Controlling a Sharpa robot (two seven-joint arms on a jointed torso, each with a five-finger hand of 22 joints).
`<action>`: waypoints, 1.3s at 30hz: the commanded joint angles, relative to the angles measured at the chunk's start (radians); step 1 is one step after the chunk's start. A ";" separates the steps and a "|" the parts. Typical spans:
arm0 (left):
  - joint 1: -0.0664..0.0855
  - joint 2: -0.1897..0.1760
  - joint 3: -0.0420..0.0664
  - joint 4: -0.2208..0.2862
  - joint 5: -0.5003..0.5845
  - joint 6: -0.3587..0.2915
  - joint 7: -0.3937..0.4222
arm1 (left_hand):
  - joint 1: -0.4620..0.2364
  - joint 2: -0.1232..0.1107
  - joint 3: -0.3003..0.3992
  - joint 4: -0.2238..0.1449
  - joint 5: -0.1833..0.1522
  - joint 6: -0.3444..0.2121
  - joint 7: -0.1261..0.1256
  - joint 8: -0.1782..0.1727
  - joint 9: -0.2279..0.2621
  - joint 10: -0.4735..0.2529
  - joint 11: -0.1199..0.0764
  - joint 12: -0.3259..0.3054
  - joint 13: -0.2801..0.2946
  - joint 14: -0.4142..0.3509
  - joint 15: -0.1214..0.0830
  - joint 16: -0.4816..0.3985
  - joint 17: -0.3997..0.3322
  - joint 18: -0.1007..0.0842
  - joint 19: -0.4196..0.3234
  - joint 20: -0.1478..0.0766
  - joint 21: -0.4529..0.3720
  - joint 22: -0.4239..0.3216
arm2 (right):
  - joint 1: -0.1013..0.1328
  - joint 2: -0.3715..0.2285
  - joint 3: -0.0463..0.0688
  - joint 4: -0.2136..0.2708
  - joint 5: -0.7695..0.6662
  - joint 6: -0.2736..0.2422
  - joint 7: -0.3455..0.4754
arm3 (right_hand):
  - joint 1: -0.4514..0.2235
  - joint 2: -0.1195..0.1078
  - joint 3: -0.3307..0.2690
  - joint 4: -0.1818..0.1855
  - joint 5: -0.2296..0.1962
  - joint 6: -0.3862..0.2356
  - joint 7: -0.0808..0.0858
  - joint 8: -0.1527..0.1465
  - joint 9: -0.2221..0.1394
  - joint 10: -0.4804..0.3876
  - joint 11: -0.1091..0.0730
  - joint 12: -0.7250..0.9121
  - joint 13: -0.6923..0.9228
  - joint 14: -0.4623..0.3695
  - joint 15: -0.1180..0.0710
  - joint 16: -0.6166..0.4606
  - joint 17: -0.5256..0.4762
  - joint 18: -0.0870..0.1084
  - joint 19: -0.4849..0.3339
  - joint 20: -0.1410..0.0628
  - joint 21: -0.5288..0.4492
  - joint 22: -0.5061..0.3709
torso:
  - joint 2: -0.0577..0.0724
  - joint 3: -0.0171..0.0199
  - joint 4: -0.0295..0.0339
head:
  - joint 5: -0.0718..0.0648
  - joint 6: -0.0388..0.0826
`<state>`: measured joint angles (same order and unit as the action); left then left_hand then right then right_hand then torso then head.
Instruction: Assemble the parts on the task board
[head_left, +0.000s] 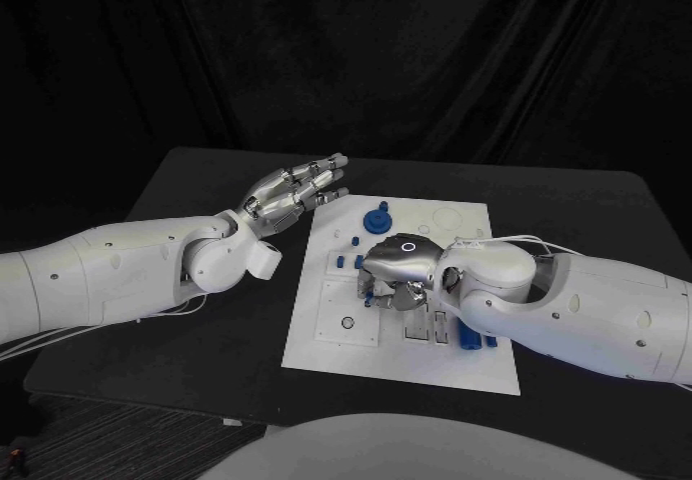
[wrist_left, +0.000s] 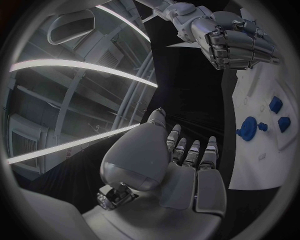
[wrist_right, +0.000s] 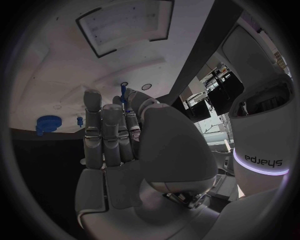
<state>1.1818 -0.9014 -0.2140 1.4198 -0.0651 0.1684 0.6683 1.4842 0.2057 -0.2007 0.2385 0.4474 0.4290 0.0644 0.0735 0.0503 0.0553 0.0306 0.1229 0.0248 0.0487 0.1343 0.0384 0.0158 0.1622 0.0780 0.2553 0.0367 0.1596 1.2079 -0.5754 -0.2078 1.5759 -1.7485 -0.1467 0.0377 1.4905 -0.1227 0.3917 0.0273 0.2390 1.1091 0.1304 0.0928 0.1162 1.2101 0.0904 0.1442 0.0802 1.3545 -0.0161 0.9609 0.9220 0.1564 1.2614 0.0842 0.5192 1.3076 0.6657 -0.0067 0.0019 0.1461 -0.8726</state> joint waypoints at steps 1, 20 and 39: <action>-0.003 0.003 0.001 0.000 0.003 0.017 0.002 | 0.010 0.007 0.004 -0.003 0.008 0.002 0.005 0.005 0.001 0.001 0.005 0.003 0.001 -0.002 0.007 0.005 0.001 0.018 0.000 0.005 0.003 -0.002 | -0.004 0.003 0.001 -0.002 -0.009 -0.019 0.001 | 0.011 -0.002 0.005 -0.003 0.000 -0.006 0.001 -0.006 -0.002 0.034 -0.029 0.005 0.001 -0.003 -0.001 -0.004 -0.002 0.007 -0.006 0.000 -0.006 0.046 | 0.000 -0.0004 -0.0001 | 0.001 0.000; -0.007 0.004 0.001 0.000 0.003 0.022 -0.005 | 0.013 0.010 0.006 -0.005 0.010 0.002 0.006 0.006 0.001 0.000 0.007 0.003 0.001 -0.002 0.009 0.006 0.001 0.018 0.001 0.006 0.003 -0.002 | -0.018 0.014 0.001 -0.019 -0.009 -0.004 -0.001 | 0.017 -0.005 0.009 -0.011 0.004 -0.010 0.004 -0.011 -0.005 0.030 -0.026 0.001 0.003 -0.011 0.000 -0.015 -0.012 0.010 -0.015 -0.001 -0.025 0.043 | 0.000 -0.0003 0.0003 | 0.003 0.000; -0.009 0.007 0.001 -0.002 0.003 0.028 -0.012 | 0.014 0.011 0.007 -0.006 0.011 0.002 0.007 0.006 0.001 0.000 0.007 0.004 0.001 -0.002 0.010 0.006 0.001 0.018 0.001 0.007 0.003 -0.002 | -0.030 0.013 0.001 -0.024 -0.016 0.014 -0.001 | 0.017 -0.011 0.011 -0.021 0.002 -0.038 0.019 -0.028 -0.018 -0.016 -0.008 -0.015 0.004 -0.038 0.014 -0.041 -0.035 0.014 -0.049 0.007 -0.074 0.035 | 0.000 0.0000 -0.0001 | 0.005 0.000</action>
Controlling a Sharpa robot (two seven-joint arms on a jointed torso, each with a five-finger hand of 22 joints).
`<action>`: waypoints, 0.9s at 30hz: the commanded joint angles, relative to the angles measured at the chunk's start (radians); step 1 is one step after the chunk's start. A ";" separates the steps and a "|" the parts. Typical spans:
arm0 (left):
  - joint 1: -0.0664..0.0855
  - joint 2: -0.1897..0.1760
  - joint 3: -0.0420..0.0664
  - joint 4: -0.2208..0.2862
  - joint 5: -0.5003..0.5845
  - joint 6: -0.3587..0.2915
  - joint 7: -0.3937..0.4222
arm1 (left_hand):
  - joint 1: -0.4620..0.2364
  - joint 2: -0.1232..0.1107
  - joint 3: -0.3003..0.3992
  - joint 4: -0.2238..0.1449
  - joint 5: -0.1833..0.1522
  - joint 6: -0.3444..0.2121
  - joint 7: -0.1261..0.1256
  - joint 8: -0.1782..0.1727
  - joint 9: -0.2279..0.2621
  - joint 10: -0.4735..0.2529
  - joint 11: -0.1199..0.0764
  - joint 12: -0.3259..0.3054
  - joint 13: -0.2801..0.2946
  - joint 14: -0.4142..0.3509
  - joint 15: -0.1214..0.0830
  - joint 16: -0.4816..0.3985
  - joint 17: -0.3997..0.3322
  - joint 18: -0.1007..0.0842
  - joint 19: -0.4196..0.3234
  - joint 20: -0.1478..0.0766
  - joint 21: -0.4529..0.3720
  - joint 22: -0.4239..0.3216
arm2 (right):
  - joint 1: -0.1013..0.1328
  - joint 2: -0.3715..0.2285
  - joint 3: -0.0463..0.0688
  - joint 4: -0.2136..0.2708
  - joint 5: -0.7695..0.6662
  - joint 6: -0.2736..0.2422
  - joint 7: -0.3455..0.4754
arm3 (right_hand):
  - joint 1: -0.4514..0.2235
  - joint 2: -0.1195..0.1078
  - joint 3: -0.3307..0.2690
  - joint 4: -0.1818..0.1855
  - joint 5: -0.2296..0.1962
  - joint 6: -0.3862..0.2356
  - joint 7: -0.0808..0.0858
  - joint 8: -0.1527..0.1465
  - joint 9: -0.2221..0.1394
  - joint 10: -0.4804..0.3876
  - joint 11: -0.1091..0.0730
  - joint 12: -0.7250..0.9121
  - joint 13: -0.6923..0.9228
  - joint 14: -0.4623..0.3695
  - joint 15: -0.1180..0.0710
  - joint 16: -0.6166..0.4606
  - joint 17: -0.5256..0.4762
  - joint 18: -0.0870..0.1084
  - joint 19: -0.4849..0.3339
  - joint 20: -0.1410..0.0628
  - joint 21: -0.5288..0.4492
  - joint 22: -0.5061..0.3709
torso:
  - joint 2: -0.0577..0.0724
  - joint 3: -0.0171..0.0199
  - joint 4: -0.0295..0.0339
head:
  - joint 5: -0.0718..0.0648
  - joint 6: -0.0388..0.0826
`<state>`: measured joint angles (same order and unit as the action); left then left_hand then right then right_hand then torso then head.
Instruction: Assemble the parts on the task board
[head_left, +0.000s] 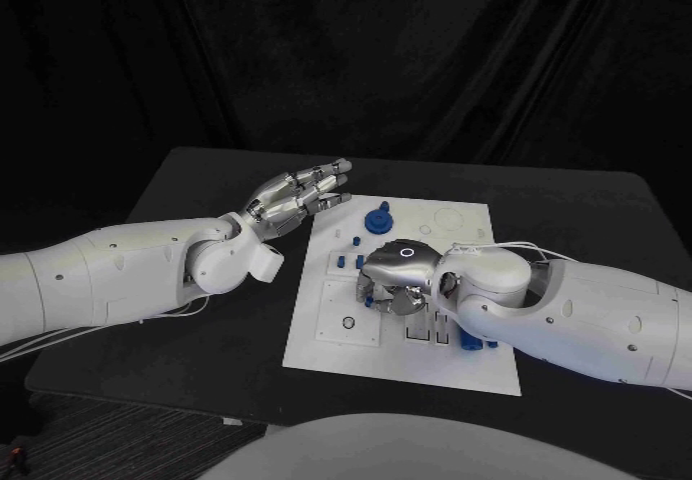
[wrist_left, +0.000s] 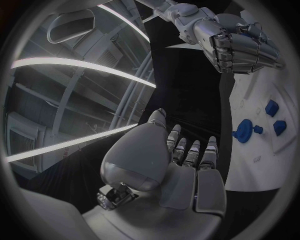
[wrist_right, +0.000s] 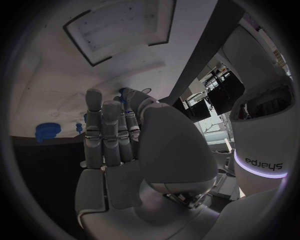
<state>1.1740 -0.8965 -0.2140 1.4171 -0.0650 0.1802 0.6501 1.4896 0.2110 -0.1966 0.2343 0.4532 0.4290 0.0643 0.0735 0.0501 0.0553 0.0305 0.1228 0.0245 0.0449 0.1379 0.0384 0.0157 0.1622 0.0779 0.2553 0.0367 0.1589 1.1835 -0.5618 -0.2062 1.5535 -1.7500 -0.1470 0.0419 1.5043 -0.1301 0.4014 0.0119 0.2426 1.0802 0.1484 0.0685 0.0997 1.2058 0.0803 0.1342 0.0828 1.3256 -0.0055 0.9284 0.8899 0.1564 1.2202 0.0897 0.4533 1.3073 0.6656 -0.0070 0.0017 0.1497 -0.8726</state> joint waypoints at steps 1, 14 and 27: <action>-0.002 0.001 0.001 0.001 0.003 0.017 0.006 | 0.008 0.005 0.003 -0.002 0.005 0.002 0.007 0.006 0.001 0.000 0.007 0.004 0.001 0.002 0.006 0.006 0.001 0.018 0.001 0.007 0.003 -0.001 | -0.006 -0.001 -0.001 -0.002 -0.015 0.015 -0.005 | -0.001 -0.005 0.001 -0.004 -0.006 -0.019 0.003 -0.007 -0.005 -0.024 0.006 -0.009 0.000 -0.014 0.006 -0.013 -0.007 0.015 -0.014 0.004 -0.016 0.033 | 0.000 0.0003 0.0002 | 0.001 0.000; -0.002 0.001 0.001 0.000 0.003 0.018 0.000 | 0.009 0.006 0.003 -0.002 0.005 0.004 0.007 0.007 0.001 0.001 0.008 0.005 0.001 0.002 0.006 0.006 0.001 0.018 0.002 0.007 0.003 -0.001 | -0.010 -0.011 -0.001 0.004 -0.017 0.050 -0.020 | -0.021 -0.015 -0.041 0.006 -0.070 -0.224 -0.021 -0.004 -0.032 -0.268 0.041 -0.033 0.005 -0.138 0.020 -0.109 -0.101 0.022 -0.090 0.025 -0.084 0.020 | 0.000 0.0000 0.0003 | 0.001 0.000; -0.003 -0.010 0.001 0.005 0.003 0.011 0.000 | 0.009 0.006 0.004 -0.003 0.005 0.006 0.009 0.008 0.001 0.002 0.010 0.006 0.002 0.003 0.007 0.007 0.002 0.018 0.003 0.008 0.003 0.001 | 0.064 -0.120 -0.001 0.089 -0.008 -0.046 -0.019 | -0.011 -0.002 -0.160 0.079 -0.112 -0.289 -0.041 0.008 -0.024 -0.484 0.048 0.075 0.043 -0.154 0.027 -0.077 -0.110 0.025 -0.081 0.036 -0.129 0.012 | 0.000 0.0003 -0.0001 | 0.006 0.000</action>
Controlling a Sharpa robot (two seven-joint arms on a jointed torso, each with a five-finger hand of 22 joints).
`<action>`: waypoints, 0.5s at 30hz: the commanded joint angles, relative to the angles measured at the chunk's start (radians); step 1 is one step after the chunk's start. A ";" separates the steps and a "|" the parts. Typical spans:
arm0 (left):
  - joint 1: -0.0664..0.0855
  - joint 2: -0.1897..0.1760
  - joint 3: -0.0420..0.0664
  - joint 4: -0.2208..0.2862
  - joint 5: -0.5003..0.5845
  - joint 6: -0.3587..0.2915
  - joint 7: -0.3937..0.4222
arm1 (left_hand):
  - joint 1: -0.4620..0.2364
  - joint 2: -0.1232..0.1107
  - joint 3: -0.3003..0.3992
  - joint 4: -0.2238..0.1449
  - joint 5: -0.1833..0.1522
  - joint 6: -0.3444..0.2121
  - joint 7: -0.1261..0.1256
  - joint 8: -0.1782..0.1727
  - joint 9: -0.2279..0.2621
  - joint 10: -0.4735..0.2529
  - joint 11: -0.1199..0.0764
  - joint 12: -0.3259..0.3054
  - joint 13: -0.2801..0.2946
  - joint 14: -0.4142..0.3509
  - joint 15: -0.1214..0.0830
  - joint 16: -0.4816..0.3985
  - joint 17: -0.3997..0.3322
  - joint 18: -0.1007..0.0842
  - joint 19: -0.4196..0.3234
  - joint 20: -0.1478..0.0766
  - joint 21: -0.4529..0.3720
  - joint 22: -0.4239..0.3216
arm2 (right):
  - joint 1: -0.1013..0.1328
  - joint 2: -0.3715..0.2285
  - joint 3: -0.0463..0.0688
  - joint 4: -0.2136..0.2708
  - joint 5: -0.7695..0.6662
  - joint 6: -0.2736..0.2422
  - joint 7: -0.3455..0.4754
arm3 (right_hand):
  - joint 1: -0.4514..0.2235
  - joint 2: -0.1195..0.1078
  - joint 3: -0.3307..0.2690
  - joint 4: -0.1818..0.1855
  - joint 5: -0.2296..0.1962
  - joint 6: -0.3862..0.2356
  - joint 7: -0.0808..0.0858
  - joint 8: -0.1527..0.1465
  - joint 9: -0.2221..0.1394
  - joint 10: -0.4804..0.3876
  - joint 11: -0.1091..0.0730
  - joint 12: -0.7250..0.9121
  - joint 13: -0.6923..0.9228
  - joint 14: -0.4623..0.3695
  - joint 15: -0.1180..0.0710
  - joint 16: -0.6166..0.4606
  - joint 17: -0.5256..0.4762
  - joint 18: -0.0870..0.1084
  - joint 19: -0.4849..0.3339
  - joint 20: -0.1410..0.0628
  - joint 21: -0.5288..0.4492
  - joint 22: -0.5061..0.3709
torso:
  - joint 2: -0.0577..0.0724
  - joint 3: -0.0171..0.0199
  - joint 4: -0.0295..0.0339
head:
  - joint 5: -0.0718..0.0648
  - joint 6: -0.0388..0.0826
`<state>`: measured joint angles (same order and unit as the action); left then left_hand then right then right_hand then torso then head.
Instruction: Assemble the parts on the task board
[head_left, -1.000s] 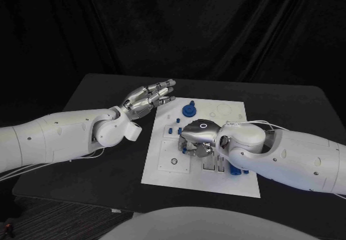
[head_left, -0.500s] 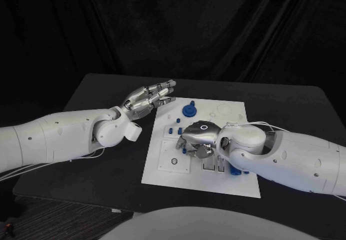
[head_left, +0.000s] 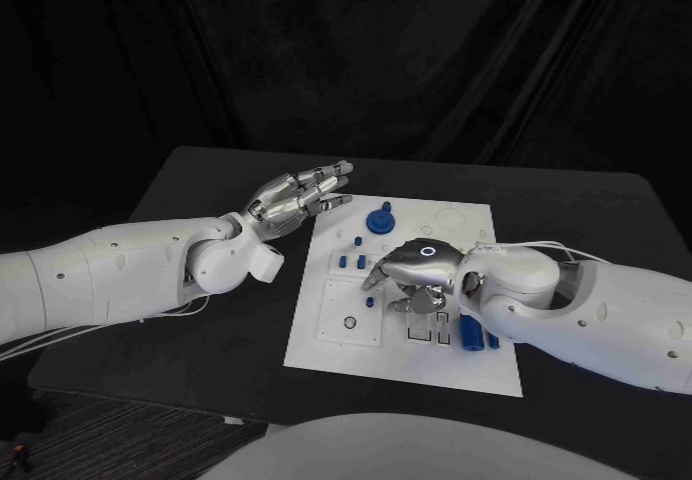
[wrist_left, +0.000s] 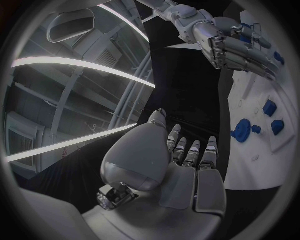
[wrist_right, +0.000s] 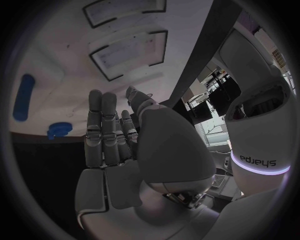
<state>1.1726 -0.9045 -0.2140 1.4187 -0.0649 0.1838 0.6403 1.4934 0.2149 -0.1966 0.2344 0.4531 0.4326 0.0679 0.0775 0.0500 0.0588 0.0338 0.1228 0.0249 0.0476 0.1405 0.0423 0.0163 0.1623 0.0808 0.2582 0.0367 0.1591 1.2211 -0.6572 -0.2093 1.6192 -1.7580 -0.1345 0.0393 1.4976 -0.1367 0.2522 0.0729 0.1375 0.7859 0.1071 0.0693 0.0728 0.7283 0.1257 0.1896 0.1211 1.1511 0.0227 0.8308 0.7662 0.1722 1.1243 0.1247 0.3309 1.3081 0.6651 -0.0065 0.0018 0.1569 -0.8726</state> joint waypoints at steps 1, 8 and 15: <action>-0.001 -0.003 0.001 0.004 0.003 0.007 0.010 | 0.005 0.002 0.004 -0.003 0.005 0.002 0.005 0.004 0.002 -0.002 0.006 0.006 0.001 0.001 0.005 0.003 0.001 0.018 0.000 0.005 0.003 0.000 | 0.037 -0.037 0.002 0.031 0.004 -0.069 -0.017 | -0.006 0.005 -0.018 0.035 -0.009 0.030 0.017 0.018 0.007 0.002 0.007 0.043 0.008 0.051 0.000 0.046 0.027 0.009 0.037 0.001 -0.007 0.009 | 0.000 -0.0002 -0.0002 | -0.002 0.000; -0.001 -0.003 0.001 0.002 0.003 0.005 0.010 | 0.005 0.002 0.004 -0.003 0.005 0.004 0.006 0.004 0.002 -0.001 0.007 0.007 0.001 0.001 0.005 0.004 0.001 0.018 0.001 0.006 0.003 0.001 | 0.110 -0.120 0.002 0.053 0.019 -0.094 -0.041 | -0.030 0.002 -0.038 0.103 -0.015 0.122 0.051 0.046 0.012 0.047 -0.004 0.083 -0.018 0.185 0.001 0.154 0.109 -0.005 0.155 0.000 0.096 0.020 | -0.001 0.0001 0.0005 | -0.010 0.000; -0.002 0.001 0.001 -0.004 0.003 0.006 0.013 | 0.005 0.002 0.004 -0.003 0.005 0.004 0.006 0.004 0.002 -0.002 0.007 0.007 0.001 0.001 0.005 0.004 0.001 0.019 0.001 0.006 0.004 0.001 | 0.130 -0.176 0.002 0.019 0.023 -0.042 -0.080 | -0.058 -0.007 -0.052 0.149 -0.030 0.127 0.046 0.034 0.004 0.068 -0.005 0.081 -0.043 0.231 0.002 0.191 0.142 -0.017 0.208 -0.001 0.174 0.033 | -0.002 -0.0004 0.0000 | -0.015 0.000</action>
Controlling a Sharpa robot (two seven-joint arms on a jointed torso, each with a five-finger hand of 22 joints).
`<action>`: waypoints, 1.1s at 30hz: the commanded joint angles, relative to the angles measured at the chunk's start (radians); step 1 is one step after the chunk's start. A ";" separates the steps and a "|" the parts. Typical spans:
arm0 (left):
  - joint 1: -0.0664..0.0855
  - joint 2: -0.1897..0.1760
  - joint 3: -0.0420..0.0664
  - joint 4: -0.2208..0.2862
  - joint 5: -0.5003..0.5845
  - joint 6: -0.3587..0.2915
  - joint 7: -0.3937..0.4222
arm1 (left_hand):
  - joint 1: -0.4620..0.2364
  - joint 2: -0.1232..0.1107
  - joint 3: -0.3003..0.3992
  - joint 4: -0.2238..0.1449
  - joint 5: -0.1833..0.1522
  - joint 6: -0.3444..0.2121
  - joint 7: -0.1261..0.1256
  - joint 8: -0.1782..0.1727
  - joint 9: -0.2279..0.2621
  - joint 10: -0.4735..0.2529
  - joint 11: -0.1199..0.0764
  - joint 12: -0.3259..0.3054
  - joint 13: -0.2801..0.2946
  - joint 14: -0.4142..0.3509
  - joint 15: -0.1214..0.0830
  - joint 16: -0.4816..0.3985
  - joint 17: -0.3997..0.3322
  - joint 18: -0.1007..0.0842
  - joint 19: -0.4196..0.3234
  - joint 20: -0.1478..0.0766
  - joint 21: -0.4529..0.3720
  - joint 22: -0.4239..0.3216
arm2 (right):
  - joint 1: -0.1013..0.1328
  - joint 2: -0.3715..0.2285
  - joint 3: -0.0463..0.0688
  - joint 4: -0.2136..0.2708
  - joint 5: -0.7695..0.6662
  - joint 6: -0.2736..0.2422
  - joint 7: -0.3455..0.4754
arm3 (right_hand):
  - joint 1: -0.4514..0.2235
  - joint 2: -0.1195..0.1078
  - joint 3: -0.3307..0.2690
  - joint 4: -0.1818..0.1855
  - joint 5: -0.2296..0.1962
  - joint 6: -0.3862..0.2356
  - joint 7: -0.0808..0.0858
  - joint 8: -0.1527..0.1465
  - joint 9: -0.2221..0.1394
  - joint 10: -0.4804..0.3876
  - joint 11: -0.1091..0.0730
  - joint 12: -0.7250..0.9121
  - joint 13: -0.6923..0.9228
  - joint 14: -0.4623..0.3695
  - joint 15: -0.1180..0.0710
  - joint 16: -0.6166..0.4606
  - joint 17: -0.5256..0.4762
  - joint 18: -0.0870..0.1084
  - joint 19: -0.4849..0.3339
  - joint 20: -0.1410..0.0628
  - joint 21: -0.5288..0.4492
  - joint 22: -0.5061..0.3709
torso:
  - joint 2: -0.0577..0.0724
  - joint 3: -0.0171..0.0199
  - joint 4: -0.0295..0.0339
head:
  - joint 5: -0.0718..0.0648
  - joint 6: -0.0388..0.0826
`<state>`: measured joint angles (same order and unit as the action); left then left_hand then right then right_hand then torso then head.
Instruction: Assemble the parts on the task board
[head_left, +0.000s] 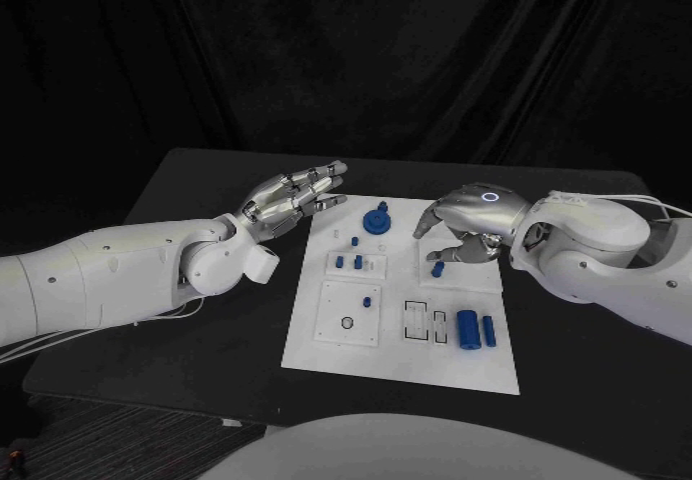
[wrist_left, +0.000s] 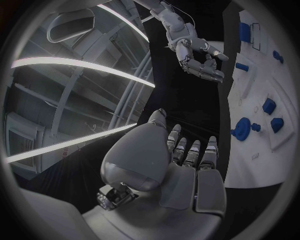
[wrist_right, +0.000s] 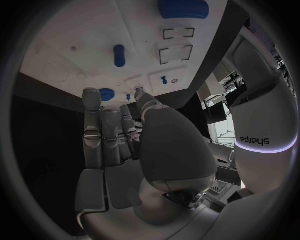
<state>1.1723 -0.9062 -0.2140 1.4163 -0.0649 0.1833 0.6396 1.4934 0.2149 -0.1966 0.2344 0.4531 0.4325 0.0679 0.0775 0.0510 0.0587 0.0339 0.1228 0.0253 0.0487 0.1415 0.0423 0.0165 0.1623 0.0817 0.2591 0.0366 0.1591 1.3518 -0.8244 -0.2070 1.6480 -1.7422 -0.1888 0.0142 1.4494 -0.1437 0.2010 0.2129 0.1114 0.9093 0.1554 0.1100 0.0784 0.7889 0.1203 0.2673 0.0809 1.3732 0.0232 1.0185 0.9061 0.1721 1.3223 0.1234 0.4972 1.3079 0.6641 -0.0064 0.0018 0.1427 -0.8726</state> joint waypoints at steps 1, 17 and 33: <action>-0.001 0.003 0.001 -0.002 0.003 0.006 0.014 | 0.005 0.002 0.004 -0.003 0.005 0.004 0.006 0.004 0.001 -0.002 0.007 0.007 0.001 0.000 0.004 0.004 0.001 0.018 0.000 0.005 0.004 0.001 | -0.003 -0.014 0.000 -0.014 0.007 0.018 -0.058 | -0.015 -0.004 -0.004 0.019 -0.009 0.001 0.001 -0.011 -0.004 0.012 0.001 0.003 -0.007 0.015 0.003 0.006 0.004 -0.018 0.016 0.001 0.015 0.035 | -0.001 -0.0007 -0.0006 | 0.001 0.000; -0.003 0.007 0.001 -0.004 0.003 0.006 0.016 | 0.005 0.002 0.004 -0.003 0.005 0.005 0.006 0.005 0.001 -0.001 0.007 0.008 0.001 0.001 0.004 0.005 0.001 0.019 0.001 0.005 0.004 0.002 | -0.057 -0.021 -0.001 -0.053 0.043 0.054 -0.056 | -0.019 -0.006 -0.014 0.058 -0.033 -0.027 -0.020 -0.038 -0.011 0.104 -0.006 0.002 -0.016 0.046 0.000 0.021 0.018 -0.023 0.051 -0.001 0.050 0.042 | 0.001 0.0022 -0.0003 | -0.006 0.000; -0.005 0.010 0.001 -0.006 0.003 0.010 0.016 | 0.006 0.005 0.005 -0.004 0.008 0.004 0.007 0.005 0.001 0.001 0.009 0.011 0.002 0.001 0.006 0.005 0.001 0.019 0.001 0.007 0.004 0.001 | -0.095 0.012 -0.001 -0.084 0.044 0.047 -0.026 | 0.057 0.021 0.020 -0.028 0.061 -0.019 -0.011 -0.037 -0.010 0.187 -0.015 -0.049 -0.018 0.034 -0.008 -0.005 -0.005 -0.021 0.045 -0.010 0.009 0.041 | 0.002 0.0001 0.0004 | -0.006 0.000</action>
<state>1.1691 -0.8979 -0.2140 1.4093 -0.0648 0.1831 0.6404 1.4934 0.2149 -0.1965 0.2343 0.4569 0.4361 0.0715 0.0774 0.0507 0.0587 0.0338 0.1287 0.0260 0.0486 0.1414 0.0423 0.0163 0.1623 0.0816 0.2590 0.0367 0.1601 1.2614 -0.8146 -0.2081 1.5675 -1.6989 -0.1422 -0.0163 1.4966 -0.1218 0.2204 0.1930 0.1634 0.8845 0.1451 0.0726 0.0673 0.9668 0.1053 0.2215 0.0648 1.4133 0.0179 1.0174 0.9005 0.1558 1.3705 0.1179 0.5091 1.3075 0.6660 -0.0061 0.0026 0.1365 -0.8726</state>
